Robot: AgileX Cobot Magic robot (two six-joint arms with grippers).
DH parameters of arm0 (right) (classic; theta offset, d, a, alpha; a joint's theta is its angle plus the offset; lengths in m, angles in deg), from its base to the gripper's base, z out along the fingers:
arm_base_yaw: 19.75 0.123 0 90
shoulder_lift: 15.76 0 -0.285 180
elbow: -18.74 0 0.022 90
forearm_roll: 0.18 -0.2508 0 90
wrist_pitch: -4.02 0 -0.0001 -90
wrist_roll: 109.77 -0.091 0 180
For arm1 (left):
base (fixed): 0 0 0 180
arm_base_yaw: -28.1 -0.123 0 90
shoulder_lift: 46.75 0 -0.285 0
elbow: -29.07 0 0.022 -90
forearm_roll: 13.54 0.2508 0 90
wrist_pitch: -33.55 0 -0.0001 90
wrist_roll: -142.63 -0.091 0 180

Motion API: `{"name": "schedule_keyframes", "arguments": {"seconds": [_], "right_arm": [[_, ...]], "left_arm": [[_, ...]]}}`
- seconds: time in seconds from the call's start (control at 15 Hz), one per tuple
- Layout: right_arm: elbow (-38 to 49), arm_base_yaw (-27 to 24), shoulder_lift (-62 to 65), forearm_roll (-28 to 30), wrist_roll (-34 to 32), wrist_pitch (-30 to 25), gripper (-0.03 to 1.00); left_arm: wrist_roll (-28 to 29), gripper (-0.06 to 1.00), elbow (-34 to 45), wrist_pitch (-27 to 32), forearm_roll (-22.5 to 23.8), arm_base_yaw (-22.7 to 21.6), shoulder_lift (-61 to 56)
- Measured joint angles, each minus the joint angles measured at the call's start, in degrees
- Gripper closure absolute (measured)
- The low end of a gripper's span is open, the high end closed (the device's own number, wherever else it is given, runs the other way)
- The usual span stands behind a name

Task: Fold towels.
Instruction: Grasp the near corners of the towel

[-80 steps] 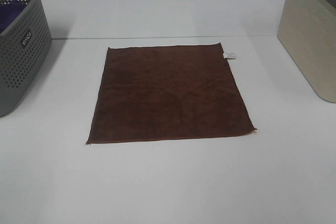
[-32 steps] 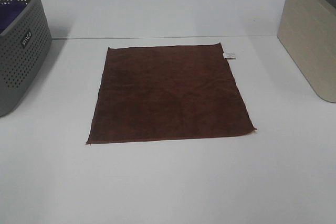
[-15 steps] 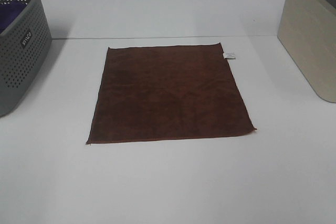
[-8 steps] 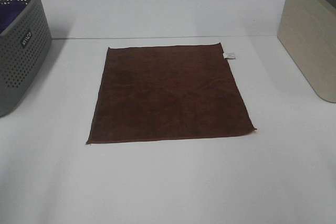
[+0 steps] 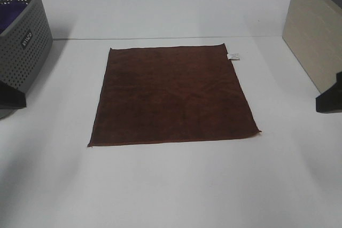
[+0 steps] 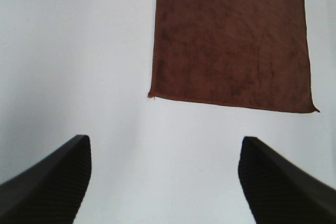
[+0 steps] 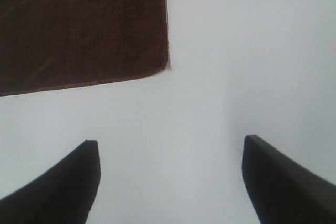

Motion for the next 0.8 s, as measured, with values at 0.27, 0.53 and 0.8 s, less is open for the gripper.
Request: {"name": "schedule_keyframes", "arguments": {"seconds": [0.27, 0.53, 0.8], "right_arm": [[-9.17, 0.00, -17.88, -2.23, 2.18, 1.26, 0.25], [-18.51, -0.11, -33.69, -8.82, 9.22, -2.46, 0.25], [-24.52, -3.44, -44.98, -17.99, 18.22, -8.02, 0.25]], "left_arm": [[-17.13, 0.21, -0.52, 0.34, -19.54, 0.00, 14.73], [-26.07, 0.21, -4.81, 2.69, -28.02, 0.00, 24.64], [-27.56, 0.21, -11.34, 4.58, -28.82, 0.00, 36.27]]}}
